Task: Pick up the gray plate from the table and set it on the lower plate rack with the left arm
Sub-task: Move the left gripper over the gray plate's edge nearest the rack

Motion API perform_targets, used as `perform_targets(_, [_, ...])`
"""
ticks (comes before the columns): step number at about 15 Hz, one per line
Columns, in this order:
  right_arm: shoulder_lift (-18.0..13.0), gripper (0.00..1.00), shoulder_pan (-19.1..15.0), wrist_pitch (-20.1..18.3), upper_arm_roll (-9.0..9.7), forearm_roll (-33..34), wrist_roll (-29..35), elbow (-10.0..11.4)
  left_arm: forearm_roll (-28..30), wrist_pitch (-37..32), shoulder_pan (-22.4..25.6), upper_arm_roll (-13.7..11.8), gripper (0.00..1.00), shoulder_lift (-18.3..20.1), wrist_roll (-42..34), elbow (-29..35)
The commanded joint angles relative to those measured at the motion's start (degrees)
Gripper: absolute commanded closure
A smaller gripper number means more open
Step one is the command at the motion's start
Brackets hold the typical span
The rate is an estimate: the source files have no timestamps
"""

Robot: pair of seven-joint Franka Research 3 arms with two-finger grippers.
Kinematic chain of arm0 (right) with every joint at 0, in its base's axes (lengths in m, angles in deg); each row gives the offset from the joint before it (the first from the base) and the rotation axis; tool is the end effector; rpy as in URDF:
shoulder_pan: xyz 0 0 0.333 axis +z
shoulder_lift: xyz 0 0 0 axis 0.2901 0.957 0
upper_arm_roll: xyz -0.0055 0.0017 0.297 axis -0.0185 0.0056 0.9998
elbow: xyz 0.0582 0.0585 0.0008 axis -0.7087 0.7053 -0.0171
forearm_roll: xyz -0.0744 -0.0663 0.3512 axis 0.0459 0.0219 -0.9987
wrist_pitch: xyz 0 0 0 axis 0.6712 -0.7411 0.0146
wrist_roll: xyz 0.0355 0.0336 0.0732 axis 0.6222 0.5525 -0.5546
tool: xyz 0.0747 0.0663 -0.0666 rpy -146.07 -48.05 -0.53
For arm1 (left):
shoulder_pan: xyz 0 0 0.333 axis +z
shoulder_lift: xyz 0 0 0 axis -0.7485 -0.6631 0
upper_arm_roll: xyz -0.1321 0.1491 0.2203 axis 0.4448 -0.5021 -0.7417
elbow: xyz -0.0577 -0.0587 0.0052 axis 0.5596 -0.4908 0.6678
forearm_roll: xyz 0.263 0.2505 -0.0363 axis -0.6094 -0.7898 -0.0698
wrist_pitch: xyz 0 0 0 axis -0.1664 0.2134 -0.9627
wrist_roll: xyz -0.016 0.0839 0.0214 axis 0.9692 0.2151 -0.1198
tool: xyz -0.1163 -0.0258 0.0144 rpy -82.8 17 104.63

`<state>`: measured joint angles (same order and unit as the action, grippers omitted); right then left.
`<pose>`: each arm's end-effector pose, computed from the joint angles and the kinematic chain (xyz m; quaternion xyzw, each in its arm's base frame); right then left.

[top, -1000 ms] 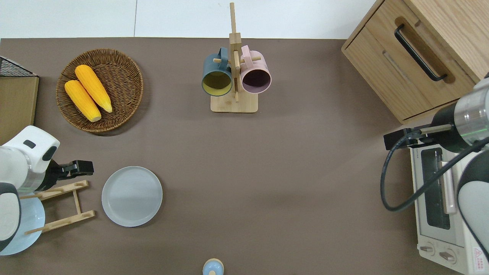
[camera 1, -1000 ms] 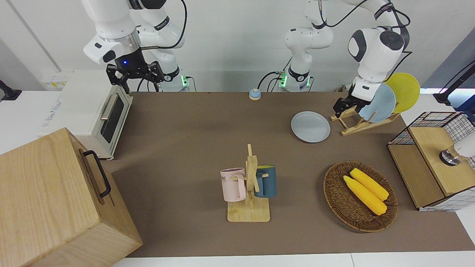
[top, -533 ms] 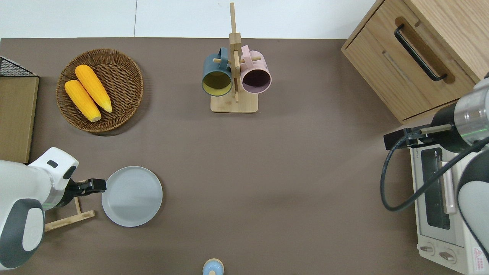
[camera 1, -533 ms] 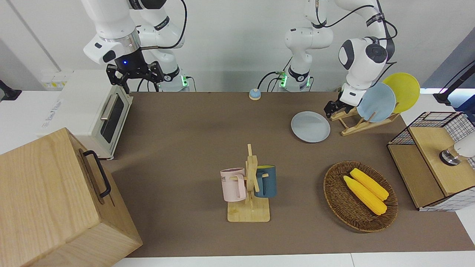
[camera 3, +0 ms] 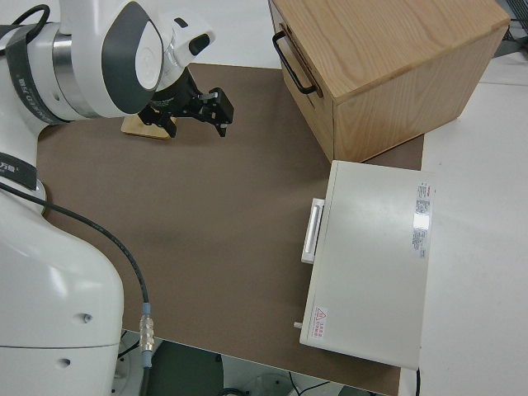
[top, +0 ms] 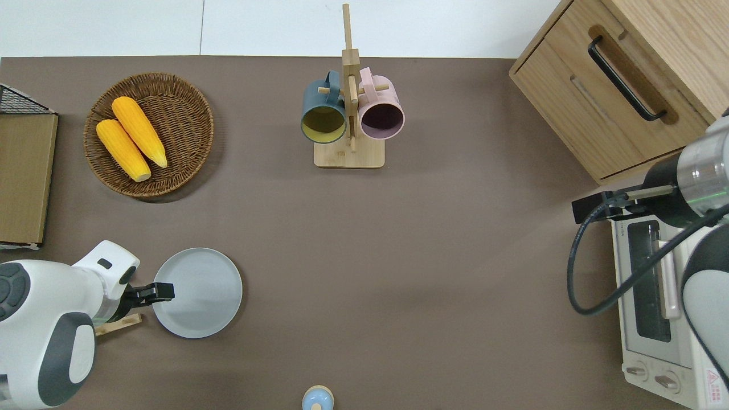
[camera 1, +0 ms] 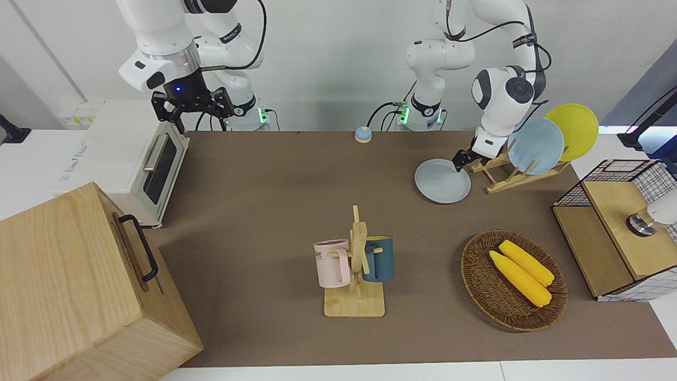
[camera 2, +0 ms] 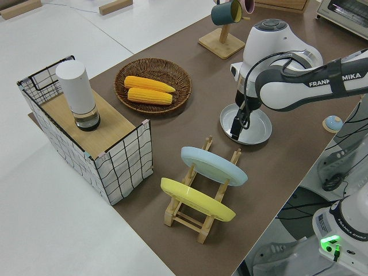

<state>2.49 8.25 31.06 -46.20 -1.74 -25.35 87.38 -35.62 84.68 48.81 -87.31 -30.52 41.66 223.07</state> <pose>0.5197 0.0609 0.6093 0.9990 0.0418 -0.0160 0.0089 0.4164 0.0239 0.3374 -0.9936 -0.1004 0.0493 0.0178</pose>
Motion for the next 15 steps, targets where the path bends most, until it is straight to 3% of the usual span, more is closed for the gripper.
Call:
perform_targets(1, [-0.1,0.017,-1.1,-0.8,0.98,0.1,0.7,-0.5,-0.1,1.8,-0.8,-0.7,0.01,-2.1,0.7,1.1])
perform_targets(9, [-0.2,0.017,-1.1,-0.8,0.98,0.1,0.7,-0.5,3.0,3.0,-0.6,-0.7,0.04,-6.9,0.6,1.1])
perform_targets(10, [-0.2,0.017,-1.1,-0.8,0.98,0.1,0.7,-0.5,3.1,3.0,-0.6,-0.7,0.11,-7.2,0.6,1.0])
perform_targets(15, [-0.2,0.017,-1.1,-0.8,0.98,0.1,0.7,-0.5,4.6,3.0,-0.5,-0.7,0.88,-7.3,0.8,0.9])
